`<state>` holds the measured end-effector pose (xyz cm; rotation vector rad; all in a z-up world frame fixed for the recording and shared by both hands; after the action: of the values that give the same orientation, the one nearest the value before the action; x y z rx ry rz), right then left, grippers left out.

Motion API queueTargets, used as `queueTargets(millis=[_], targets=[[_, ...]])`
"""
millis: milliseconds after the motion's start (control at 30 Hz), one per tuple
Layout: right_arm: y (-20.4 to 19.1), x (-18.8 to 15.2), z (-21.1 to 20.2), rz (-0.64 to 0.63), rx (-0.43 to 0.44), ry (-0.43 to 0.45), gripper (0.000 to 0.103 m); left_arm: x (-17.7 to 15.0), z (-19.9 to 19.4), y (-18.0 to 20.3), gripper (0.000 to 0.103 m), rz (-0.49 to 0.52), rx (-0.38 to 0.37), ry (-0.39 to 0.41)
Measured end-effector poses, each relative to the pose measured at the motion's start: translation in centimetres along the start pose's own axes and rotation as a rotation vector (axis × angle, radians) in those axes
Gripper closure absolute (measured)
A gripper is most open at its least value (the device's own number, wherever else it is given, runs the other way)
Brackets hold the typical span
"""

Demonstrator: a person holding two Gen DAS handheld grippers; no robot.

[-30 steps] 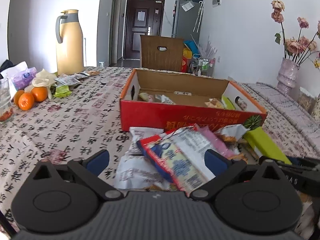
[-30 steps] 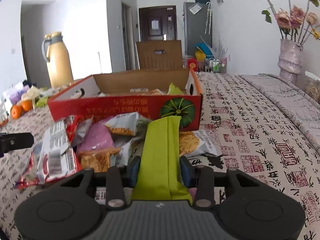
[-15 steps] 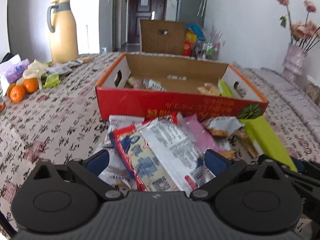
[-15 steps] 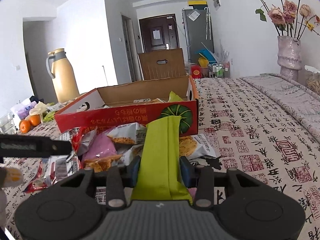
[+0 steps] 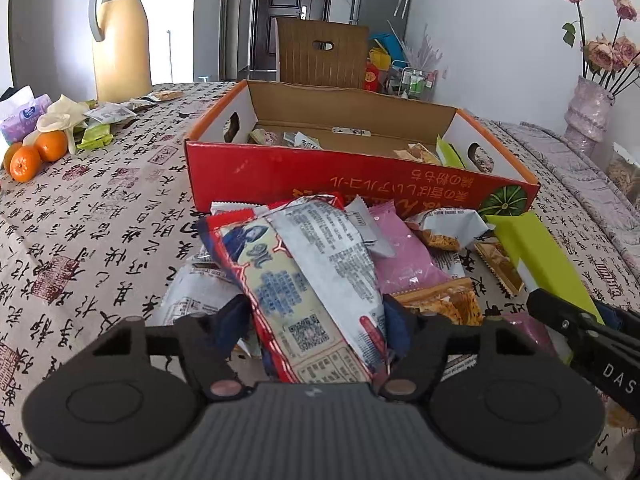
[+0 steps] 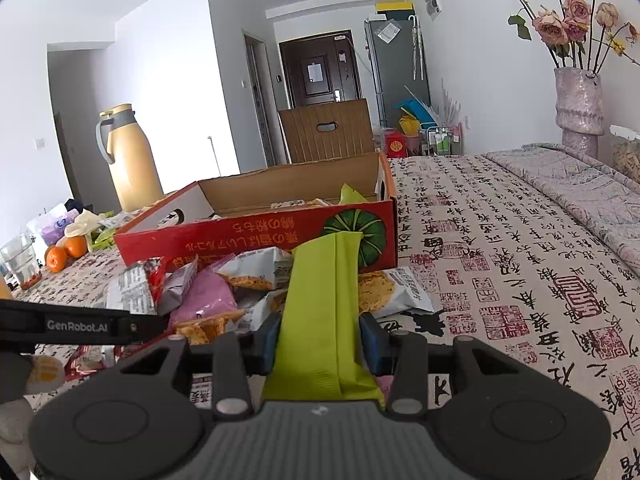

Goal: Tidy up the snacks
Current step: 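Close the left tool on the blue-and-white packet while the right tool grips the green bar, then carry the blue-and-white packet and green bar over the cardboard box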

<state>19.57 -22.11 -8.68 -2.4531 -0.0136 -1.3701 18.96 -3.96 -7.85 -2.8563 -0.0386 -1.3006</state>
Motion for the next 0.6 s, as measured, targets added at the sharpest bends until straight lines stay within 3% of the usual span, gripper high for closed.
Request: queueTargets(millis=[200,600], targets=[[-0.2,0.0,-0.4,-0.005,-0.006,0.003,0.062,-0.2,-0.6,-0.8,0.046,-0.002,-0.015,0.011],[-0.5,0.6,-1.6,-0.008,-0.019,0.04,0.062,0.5,-2.9,-1.3,0.046,0.035,-0.03,0.083]])
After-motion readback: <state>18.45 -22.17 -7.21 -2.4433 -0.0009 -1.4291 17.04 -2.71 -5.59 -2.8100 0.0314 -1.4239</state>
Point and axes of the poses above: each gripper's, at about its wrist camera, not at the fingertips, and z roughly the way its jaws point, y to its right, x to its top, the point moved 9 cm from there along z, roughly the way its jaws point, and after that the axes turned 6 degrees about z, right-handed, at the moved point
